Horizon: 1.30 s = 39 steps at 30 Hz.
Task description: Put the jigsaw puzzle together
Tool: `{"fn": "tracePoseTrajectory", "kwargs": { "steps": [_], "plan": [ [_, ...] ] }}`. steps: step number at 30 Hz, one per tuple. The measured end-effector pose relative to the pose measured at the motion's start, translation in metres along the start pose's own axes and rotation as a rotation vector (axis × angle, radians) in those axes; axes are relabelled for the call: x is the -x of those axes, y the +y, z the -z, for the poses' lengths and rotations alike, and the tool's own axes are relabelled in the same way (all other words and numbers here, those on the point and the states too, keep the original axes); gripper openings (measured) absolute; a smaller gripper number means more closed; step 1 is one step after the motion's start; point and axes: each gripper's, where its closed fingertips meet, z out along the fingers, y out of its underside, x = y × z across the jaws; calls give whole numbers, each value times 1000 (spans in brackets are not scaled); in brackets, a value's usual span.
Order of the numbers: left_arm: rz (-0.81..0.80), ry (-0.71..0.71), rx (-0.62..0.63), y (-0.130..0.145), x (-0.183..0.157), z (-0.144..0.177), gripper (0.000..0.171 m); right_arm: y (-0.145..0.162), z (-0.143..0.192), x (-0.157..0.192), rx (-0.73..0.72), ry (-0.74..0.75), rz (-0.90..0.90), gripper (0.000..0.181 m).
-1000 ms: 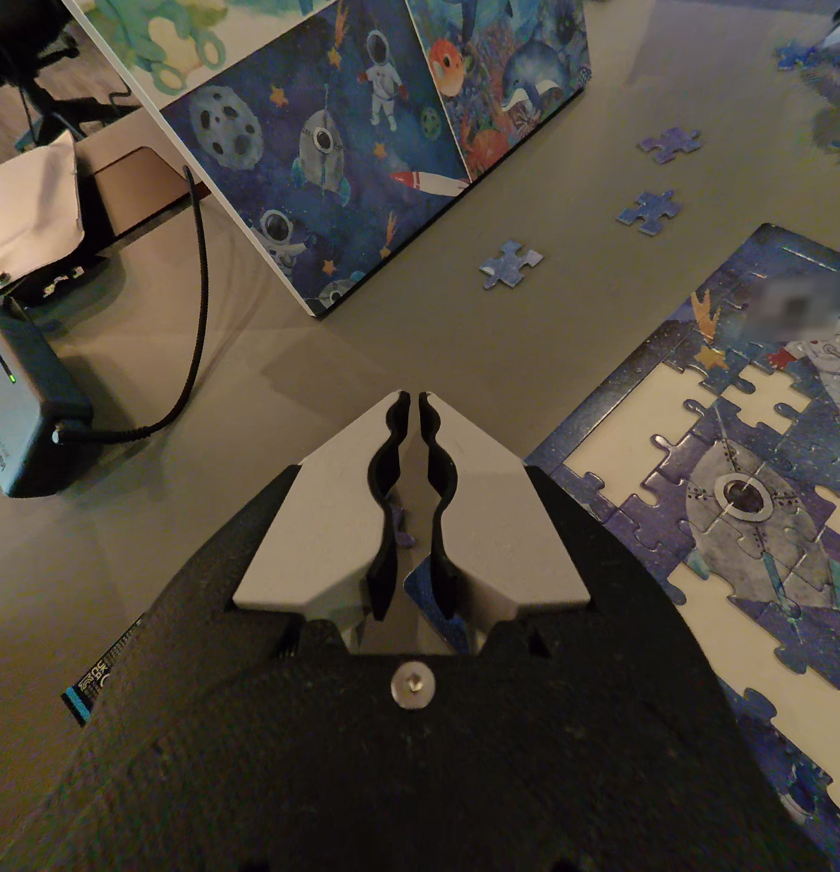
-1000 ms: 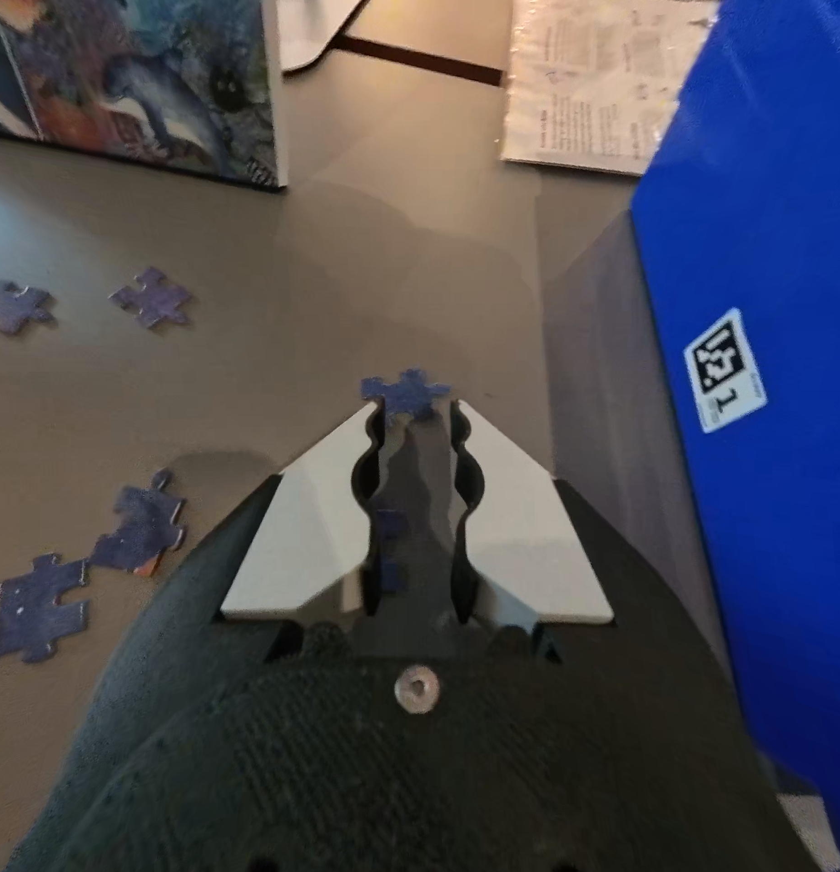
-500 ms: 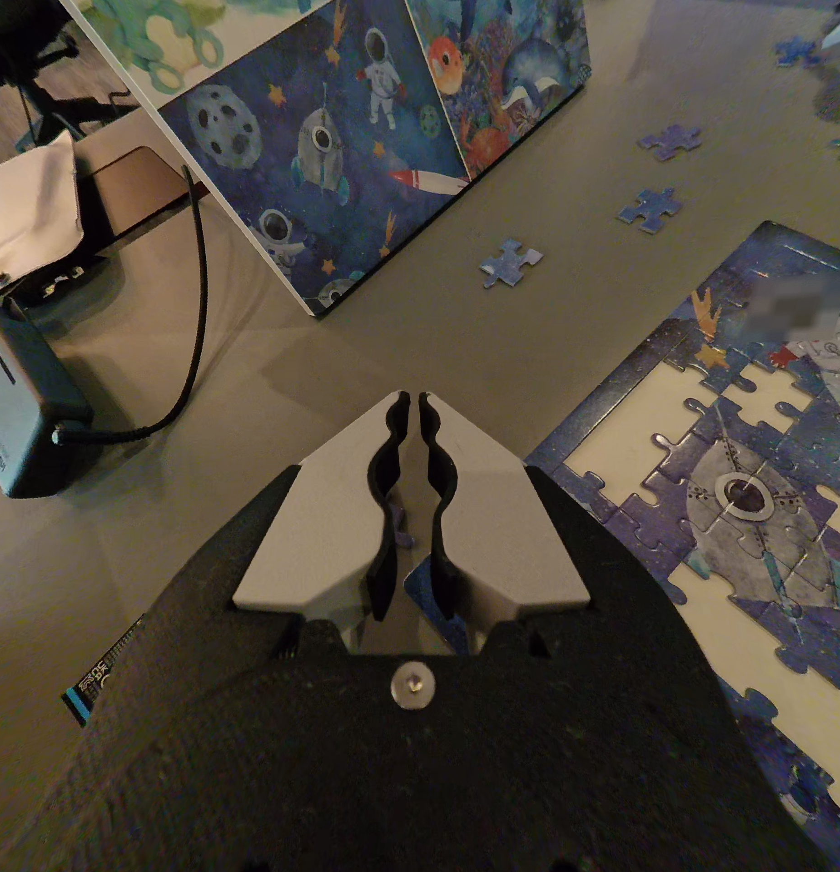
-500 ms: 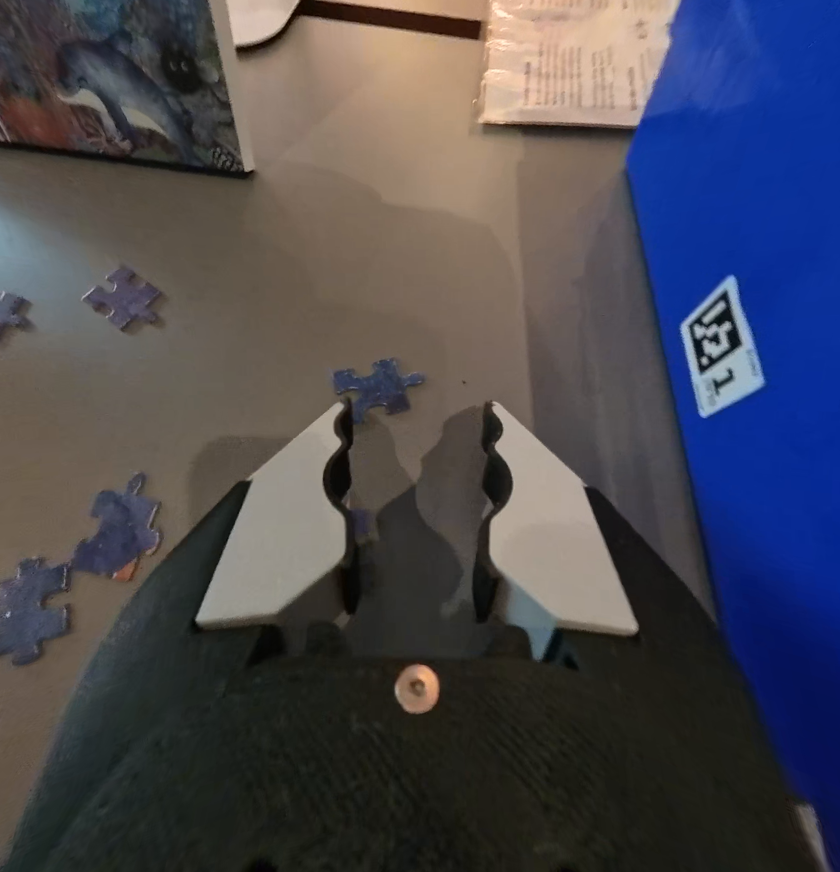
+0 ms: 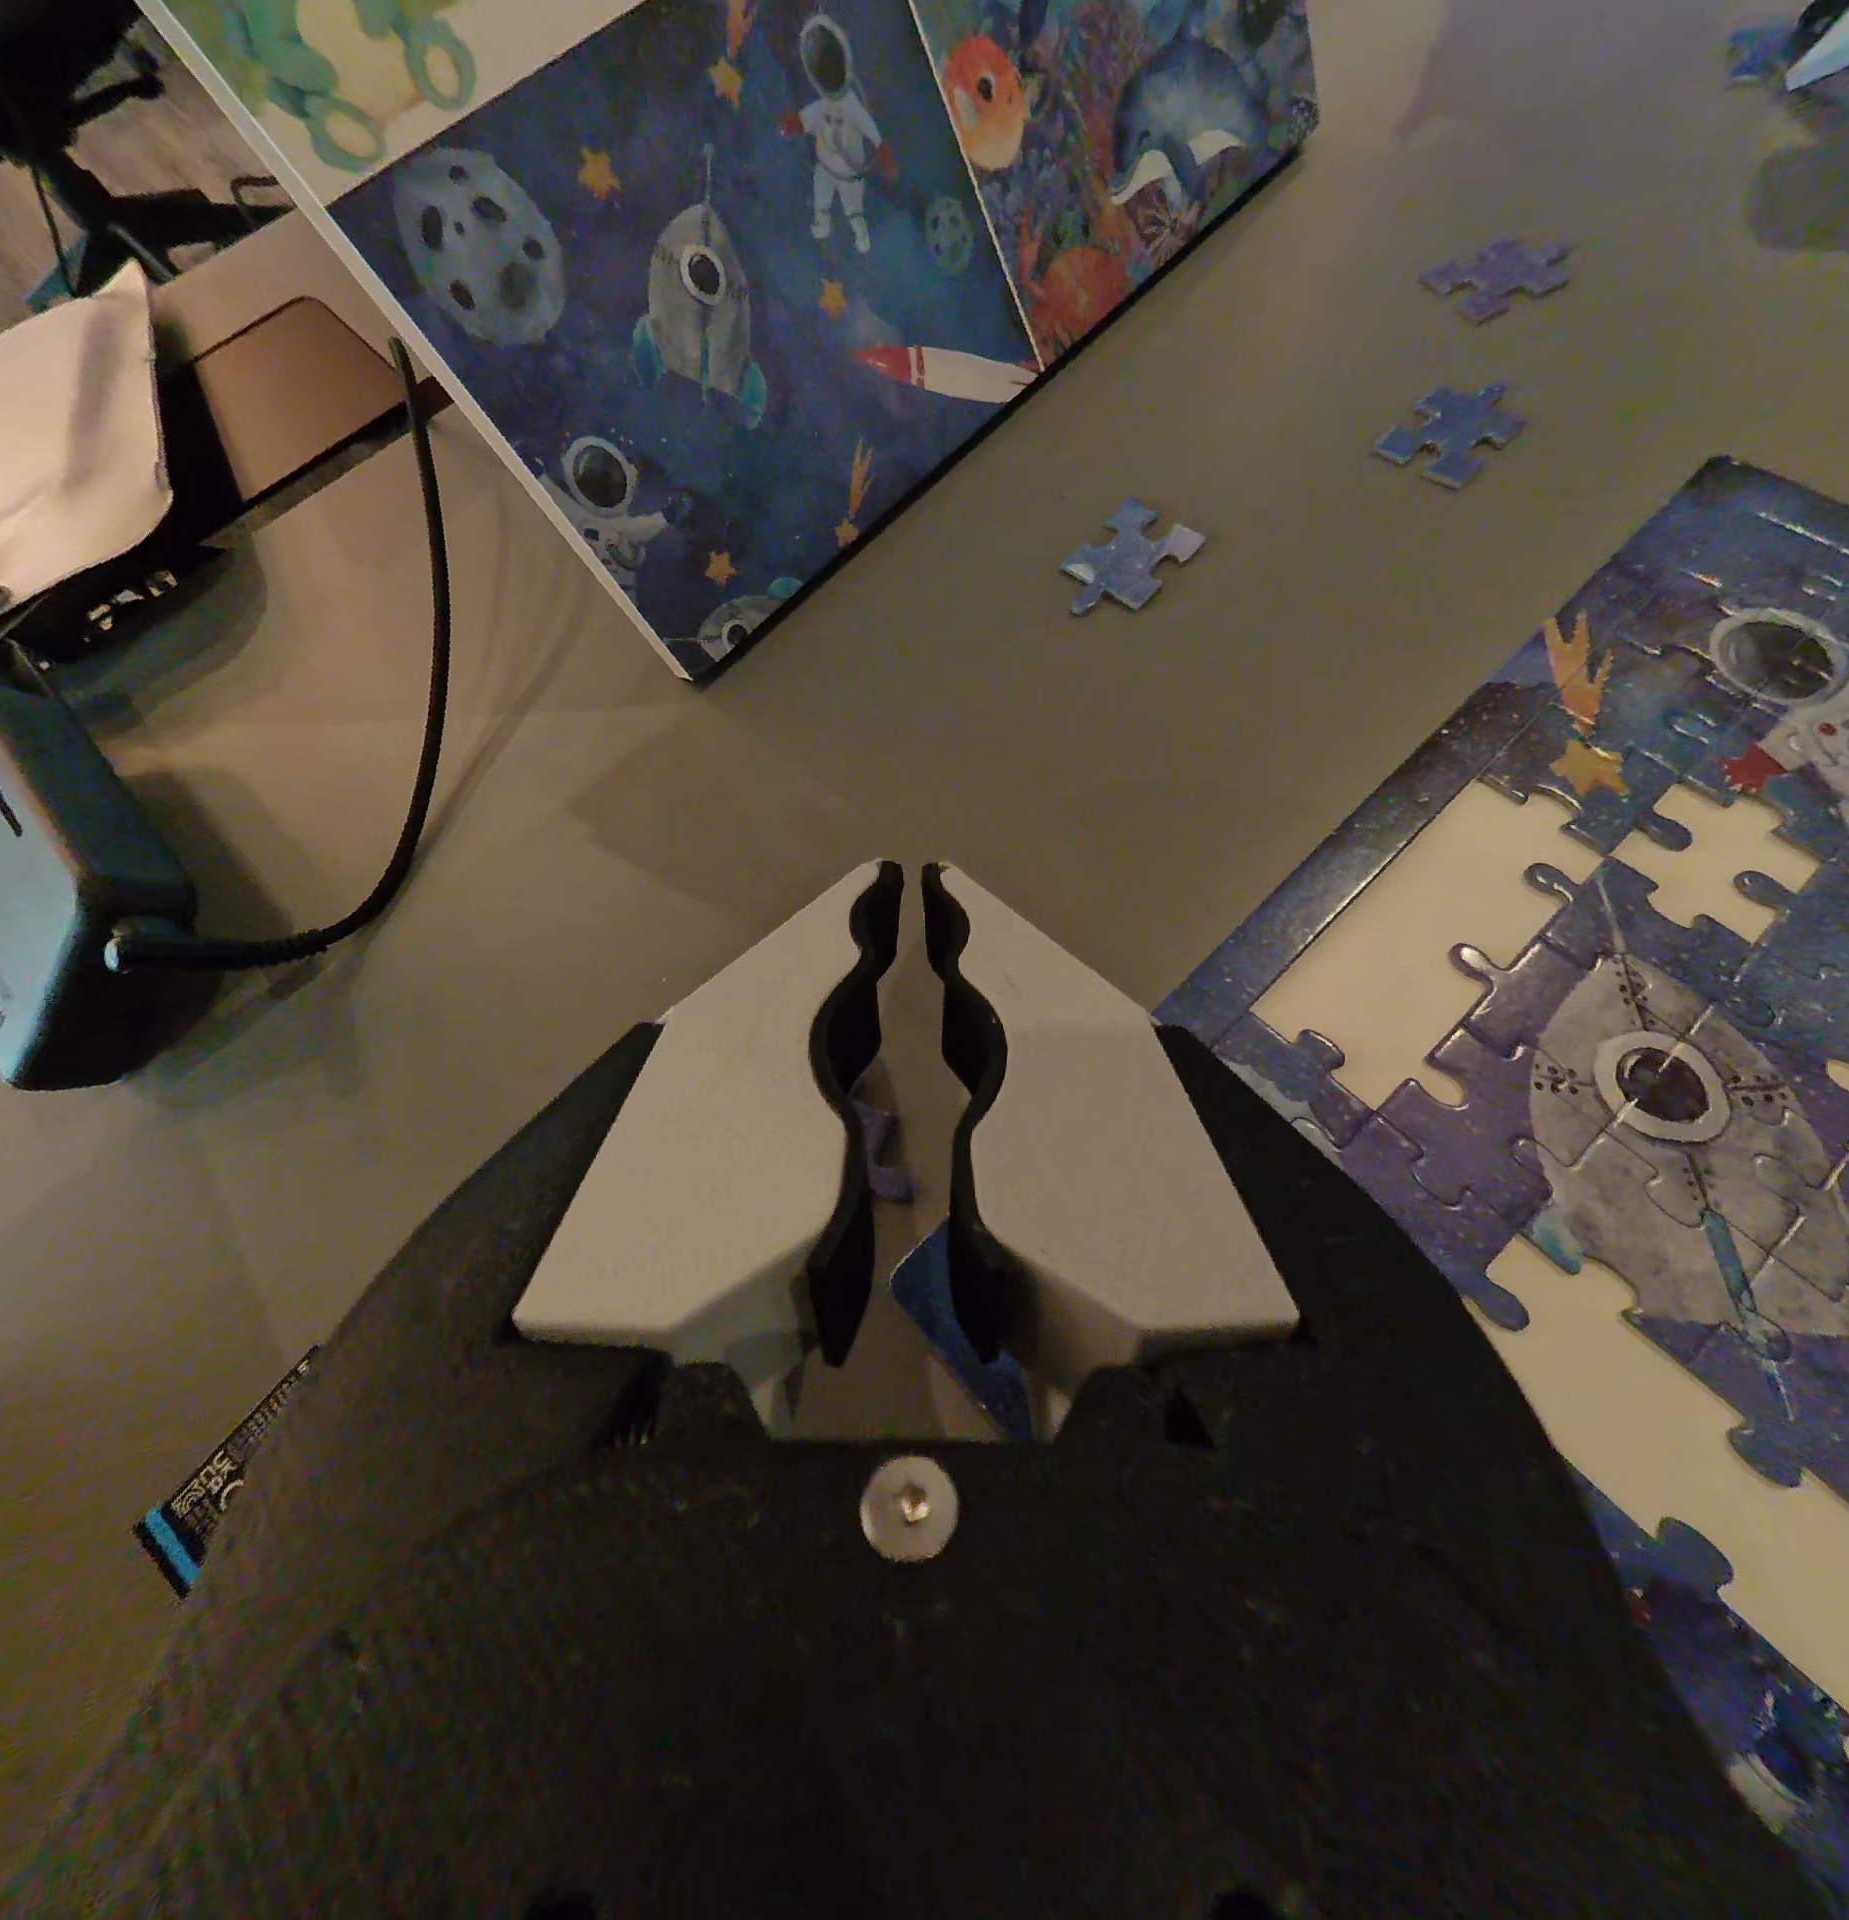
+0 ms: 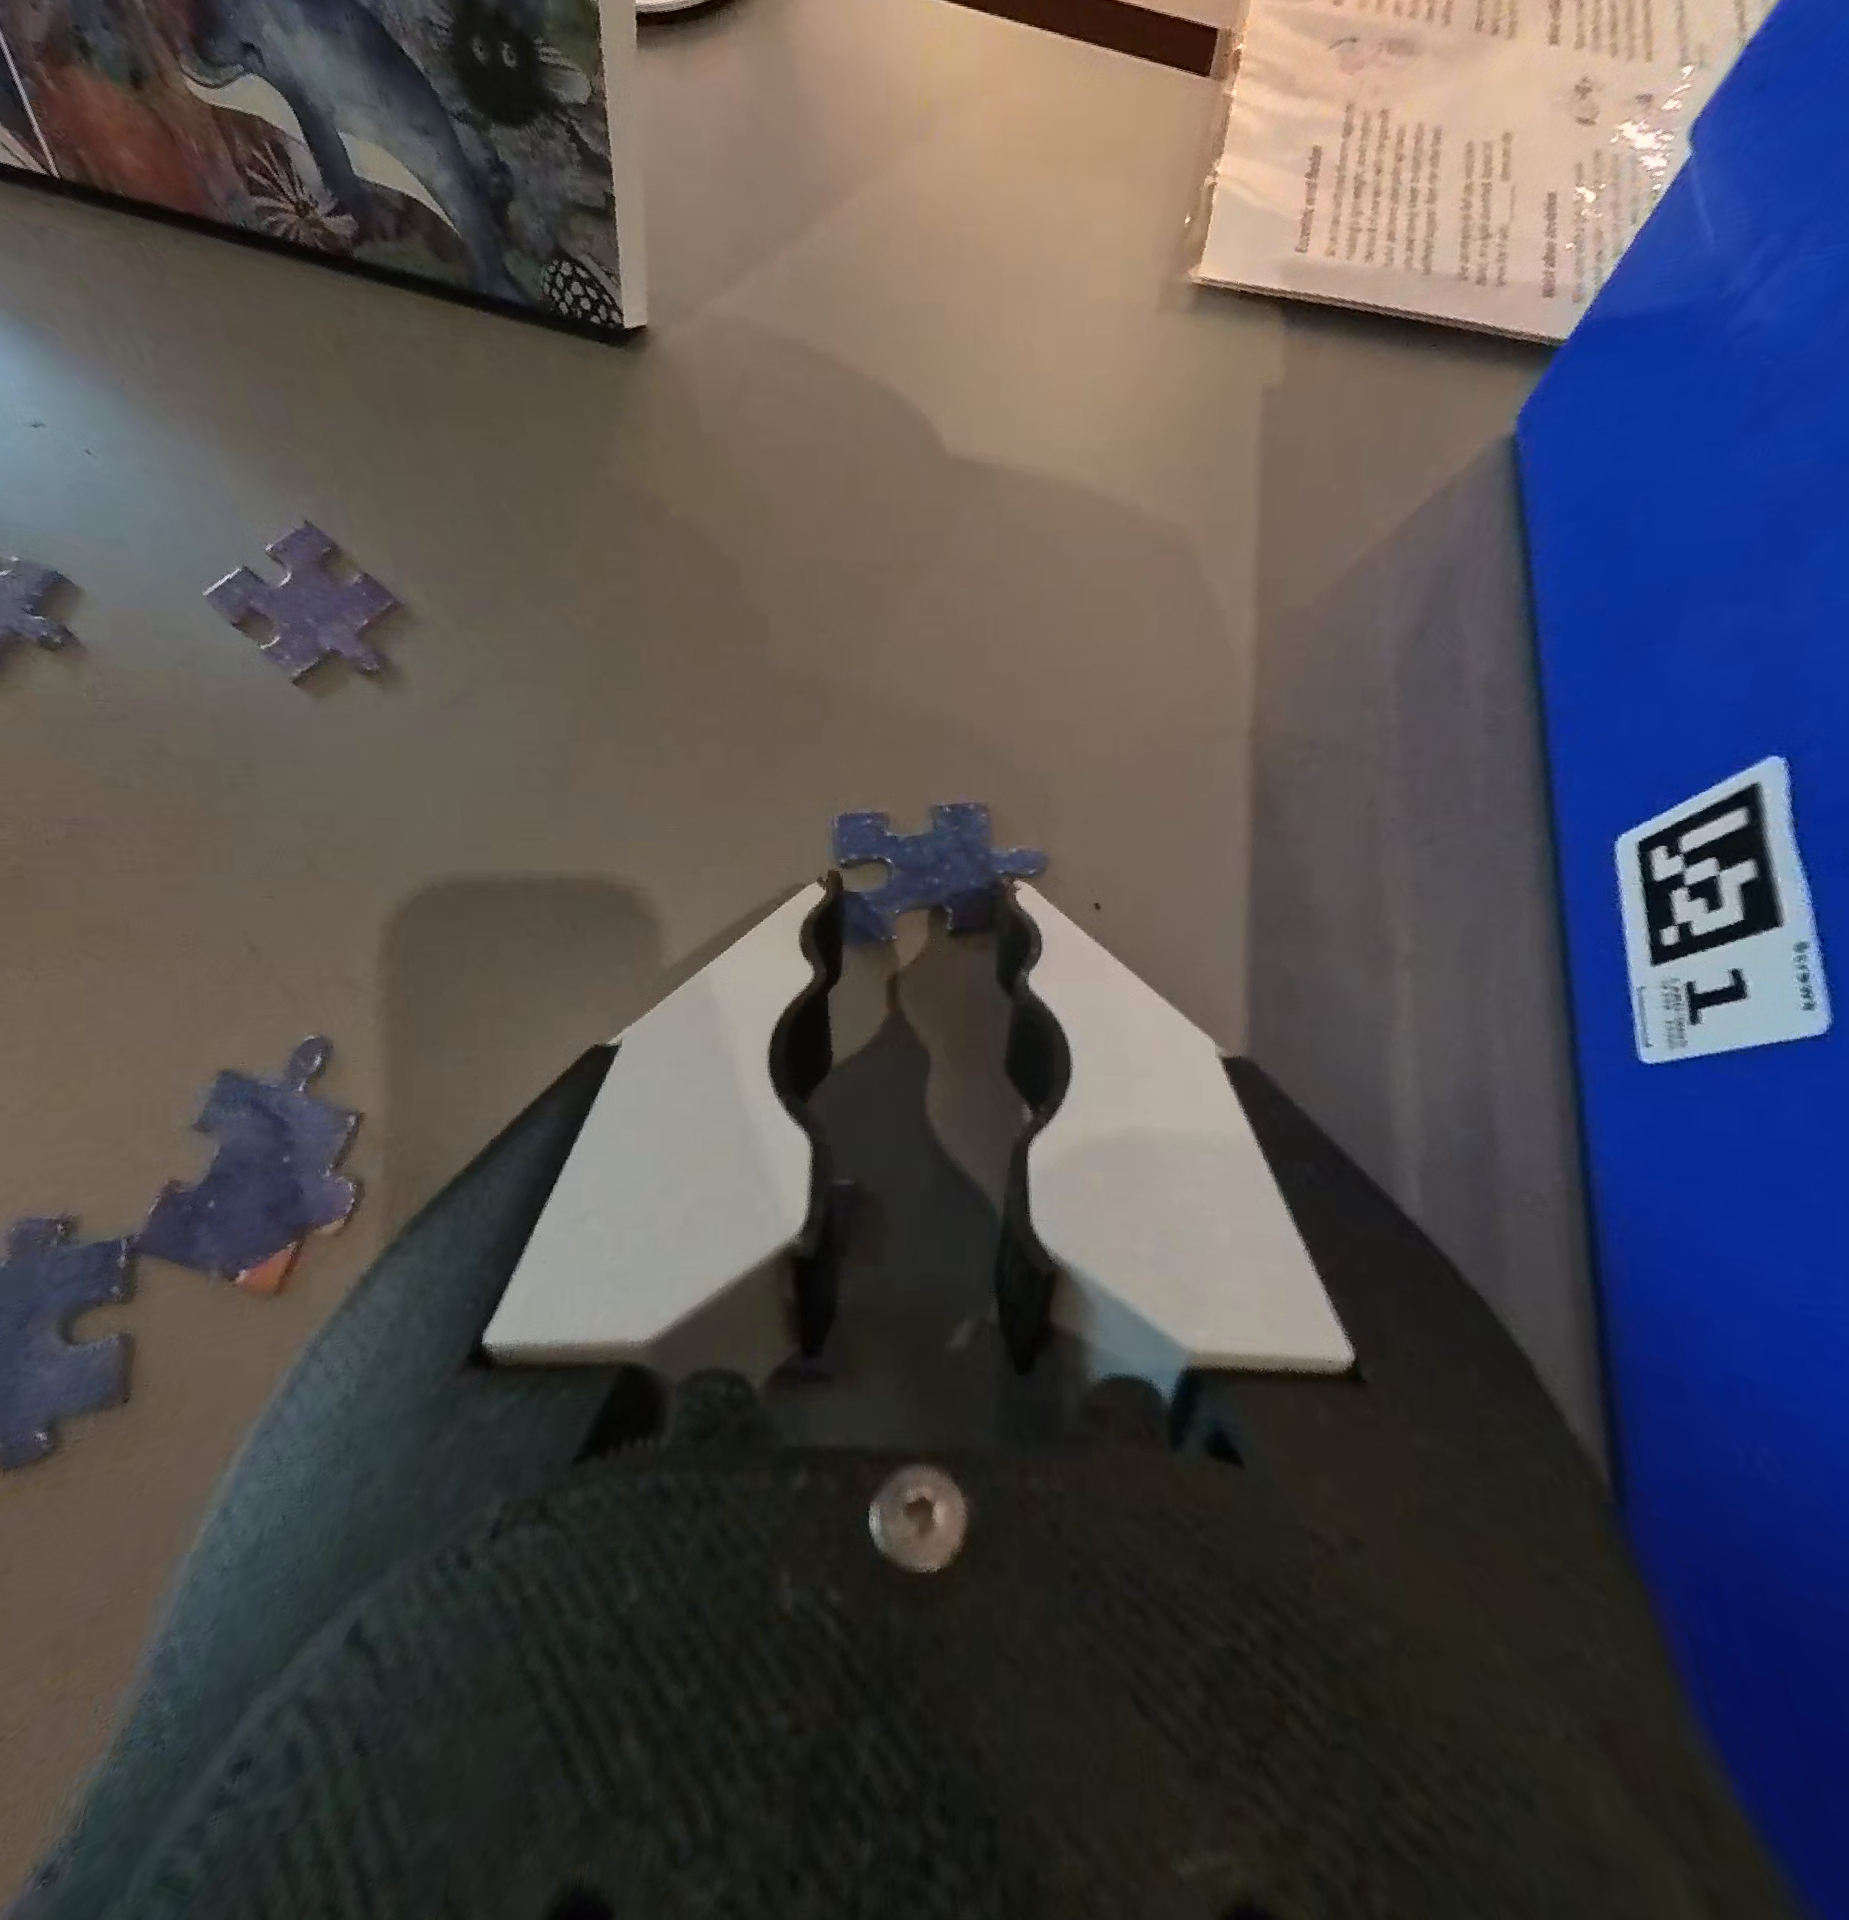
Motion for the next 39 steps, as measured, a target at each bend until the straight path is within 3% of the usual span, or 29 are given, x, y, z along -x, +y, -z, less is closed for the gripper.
{"fn": "tracePoseTrajectory", "kwargs": {
  "steps": [12, 21, 27, 31, 38, 39],
  "plan": [
    [-10, -2, 7, 1, -1, 0, 2, 1, 1, 12, -3, -35, 51, 28],
    [-12, -2, 12, 2, -1, -1, 2, -8, 5, 48, -51, -163, 89, 28],
    [-17, -4, 22, 4, -1, -2, 2, -30, 21, 110, -170, -352, 180, 28],
    [-23, -8, 32, 6, -1, -3, 2, -35, 34, 174, -203, -506, 300, 28],
    [-38, -64, -9, -1, 6, 1, 0, -8, 62, 273, -185, -703, 512, 27],
    [-34, -67, -6, 0, 7, 1, 0, -2, 67, 282, -185, -725, 535, 18]
  ]
}}
